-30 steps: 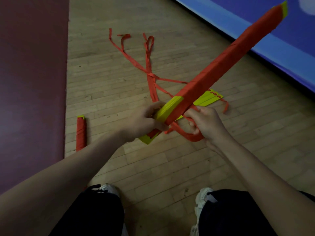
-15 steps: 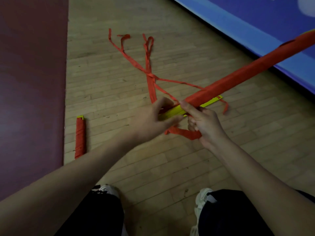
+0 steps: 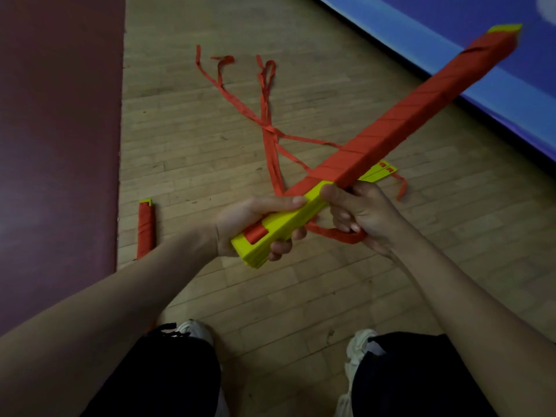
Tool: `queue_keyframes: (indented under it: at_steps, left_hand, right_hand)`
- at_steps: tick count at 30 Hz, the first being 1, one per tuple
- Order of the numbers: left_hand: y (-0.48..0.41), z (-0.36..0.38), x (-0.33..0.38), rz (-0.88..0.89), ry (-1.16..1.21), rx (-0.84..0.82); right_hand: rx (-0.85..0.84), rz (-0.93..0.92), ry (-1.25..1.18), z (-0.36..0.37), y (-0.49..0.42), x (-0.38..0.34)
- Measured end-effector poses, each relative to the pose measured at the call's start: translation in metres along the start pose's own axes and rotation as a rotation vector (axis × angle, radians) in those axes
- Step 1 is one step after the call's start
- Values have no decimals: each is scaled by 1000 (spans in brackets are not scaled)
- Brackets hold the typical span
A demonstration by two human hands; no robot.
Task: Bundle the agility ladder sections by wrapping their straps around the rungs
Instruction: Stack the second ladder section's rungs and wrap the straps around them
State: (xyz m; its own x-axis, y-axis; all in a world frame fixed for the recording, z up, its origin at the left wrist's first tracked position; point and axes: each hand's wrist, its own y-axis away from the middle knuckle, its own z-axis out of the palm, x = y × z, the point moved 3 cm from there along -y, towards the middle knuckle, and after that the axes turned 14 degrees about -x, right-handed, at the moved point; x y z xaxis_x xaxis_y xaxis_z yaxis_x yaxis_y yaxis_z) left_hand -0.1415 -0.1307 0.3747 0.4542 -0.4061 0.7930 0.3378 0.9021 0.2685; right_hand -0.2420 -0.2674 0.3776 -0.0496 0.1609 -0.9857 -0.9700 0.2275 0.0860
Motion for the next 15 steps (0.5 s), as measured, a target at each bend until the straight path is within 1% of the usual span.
queue_keyframes:
  at_steps: [4, 8, 10, 12, 15]
  left_hand:
    - [-2, -4, 1, 17, -96, 128]
    - [3, -11, 5, 40, -175, 240]
    - [7, -15, 10, 71, -228, 299]
    - [11, -17, 15, 100, -293, 382]
    - [11, -13, 18, 150, -379, 483]
  right_hand:
    - [-35, 52, 51, -10, -2, 8]
    - [-71, 169, 109, -14, 0, 20]
    - [-66, 155, 105, -15, 2, 20]
    - [-20, 96, 105, -14, 2, 17]
    - [61, 22, 171, -11, 0, 15]
